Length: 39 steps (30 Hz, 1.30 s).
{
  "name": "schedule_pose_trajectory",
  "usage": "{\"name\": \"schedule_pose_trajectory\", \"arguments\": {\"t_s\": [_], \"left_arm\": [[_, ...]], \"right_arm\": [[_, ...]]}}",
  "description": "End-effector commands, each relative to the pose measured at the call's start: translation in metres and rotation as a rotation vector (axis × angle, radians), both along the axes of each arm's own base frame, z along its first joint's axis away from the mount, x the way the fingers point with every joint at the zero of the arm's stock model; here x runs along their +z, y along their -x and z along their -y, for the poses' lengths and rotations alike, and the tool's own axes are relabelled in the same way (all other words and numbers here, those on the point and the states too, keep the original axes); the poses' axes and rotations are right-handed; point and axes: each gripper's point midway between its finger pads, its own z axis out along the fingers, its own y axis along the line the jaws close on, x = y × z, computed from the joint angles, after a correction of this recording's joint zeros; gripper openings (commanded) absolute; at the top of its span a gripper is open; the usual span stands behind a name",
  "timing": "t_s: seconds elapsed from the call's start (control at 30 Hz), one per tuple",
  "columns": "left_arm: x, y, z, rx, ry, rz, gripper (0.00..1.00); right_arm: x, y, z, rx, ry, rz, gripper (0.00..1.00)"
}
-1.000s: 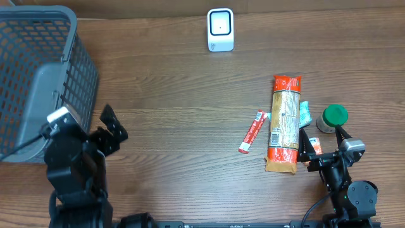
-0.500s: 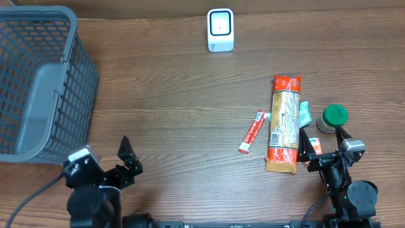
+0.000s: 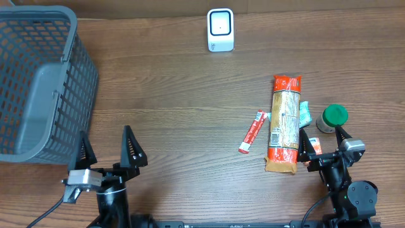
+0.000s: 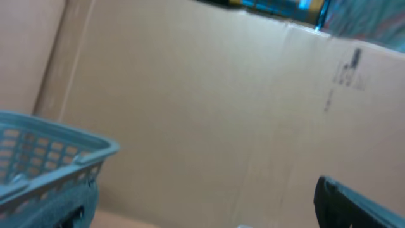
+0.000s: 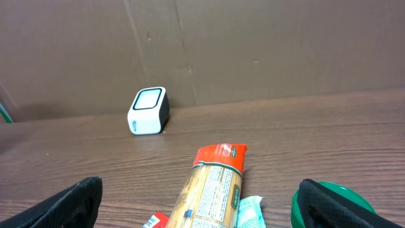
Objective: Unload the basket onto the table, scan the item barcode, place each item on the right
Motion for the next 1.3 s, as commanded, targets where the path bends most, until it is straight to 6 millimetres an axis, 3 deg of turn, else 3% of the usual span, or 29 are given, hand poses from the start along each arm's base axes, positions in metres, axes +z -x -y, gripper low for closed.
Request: {"name": "schedule_pose_trajectory", "arguments": {"t_s": [0.0,0.1,0.23,0.37,0.77,0.93,1.27], "left_arm": [[-0.017,-0.009,0.009,-0.049,-0.024,0.009,1.0],[-0.034,-0.017,0.009,-0.046,-0.023,0.014,0.99],[-0.073,-0.032,0.007,-0.039,-0.018,-0.018,1.0],[-0.095,-0.039,0.007,-0.04,-0.015,-0.081,1.0],[-0.193,-0.053,0.005,-0.033,-0.005,-0.484,1.0],[-0.196,-0.053,0.009,-0.033,-0.16,-0.508,1.0],[-0.196,-0.053,0.009,-0.031,-0.164,-0.508,1.0]], "right_arm": [[-0.002,-0.001,0.003,-0.013,0.002,0.004,1.0],[-0.002,-0.001,0.003,-0.012,0.002,0.004,1.0],[-0.002,-0.001,0.003,-0.012,0.002,0.004,1.0],[-0.002,-0.001,0.003,-0.012,0.002,0.004,1.0],[-0.002,-0.001,0.003,-0.012,0.002,0.004,1.0],[-0.002,-0.001,0.003,-0.012,0.002,0.004,1.0],[-0.002,-0.001,0.003,-0.012,0.002,0.004,1.0]]}}
